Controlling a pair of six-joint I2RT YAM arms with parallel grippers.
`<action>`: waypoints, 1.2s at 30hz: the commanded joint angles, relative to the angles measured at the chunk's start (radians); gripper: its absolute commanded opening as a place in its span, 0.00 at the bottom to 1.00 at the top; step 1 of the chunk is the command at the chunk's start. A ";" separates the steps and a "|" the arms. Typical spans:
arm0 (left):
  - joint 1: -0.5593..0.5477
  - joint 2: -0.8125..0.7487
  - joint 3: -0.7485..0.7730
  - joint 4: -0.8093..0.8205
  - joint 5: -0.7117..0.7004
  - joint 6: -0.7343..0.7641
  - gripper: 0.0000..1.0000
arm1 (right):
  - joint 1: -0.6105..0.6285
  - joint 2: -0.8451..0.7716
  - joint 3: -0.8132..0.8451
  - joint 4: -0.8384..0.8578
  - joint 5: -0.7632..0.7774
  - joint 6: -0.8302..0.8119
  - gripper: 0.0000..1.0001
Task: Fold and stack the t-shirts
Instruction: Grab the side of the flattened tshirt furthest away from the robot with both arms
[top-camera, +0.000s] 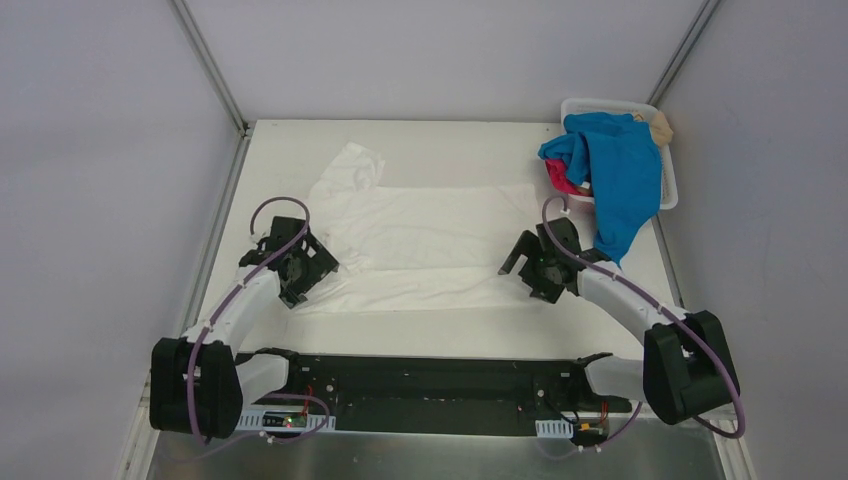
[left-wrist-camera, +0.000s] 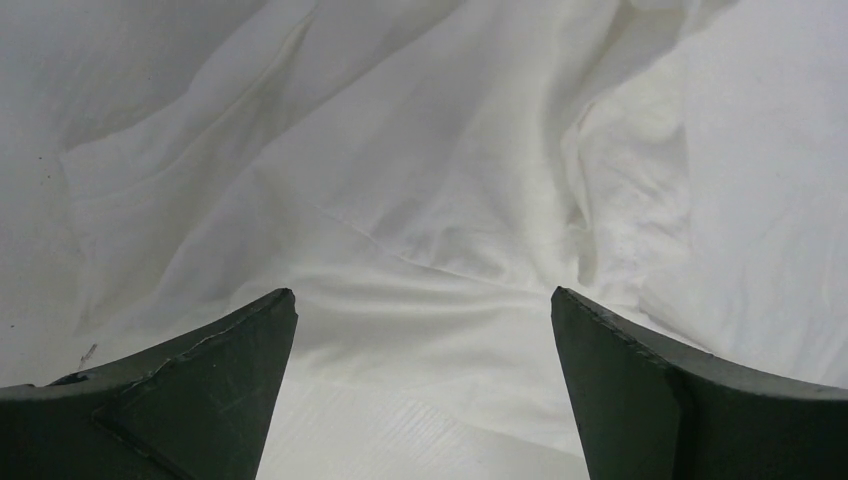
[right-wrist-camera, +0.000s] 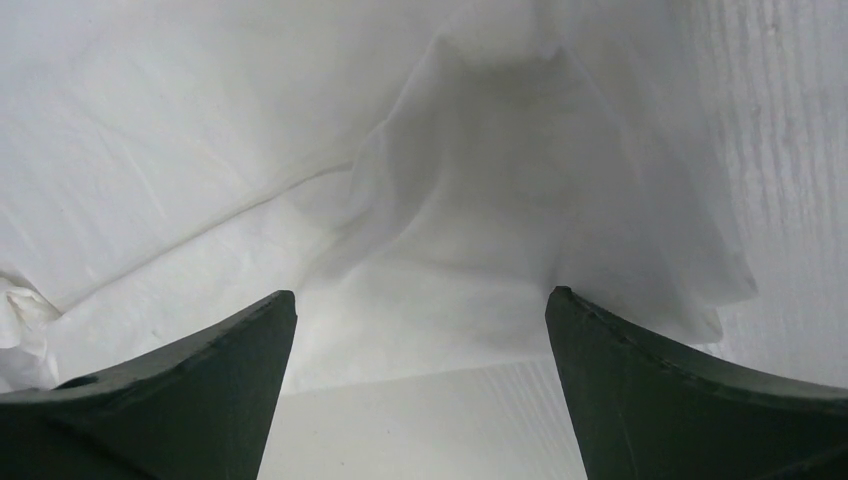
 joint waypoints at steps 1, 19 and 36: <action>0.002 -0.087 0.049 -0.032 0.047 -0.016 0.99 | 0.005 -0.076 0.050 -0.062 -0.007 0.006 0.99; -0.177 0.342 0.340 0.031 0.068 0.032 0.99 | 0.004 -0.086 0.092 -0.016 0.009 -0.040 0.99; -0.177 0.558 0.592 0.141 0.066 0.119 0.99 | 0.004 -0.126 0.108 -0.042 0.084 -0.049 0.99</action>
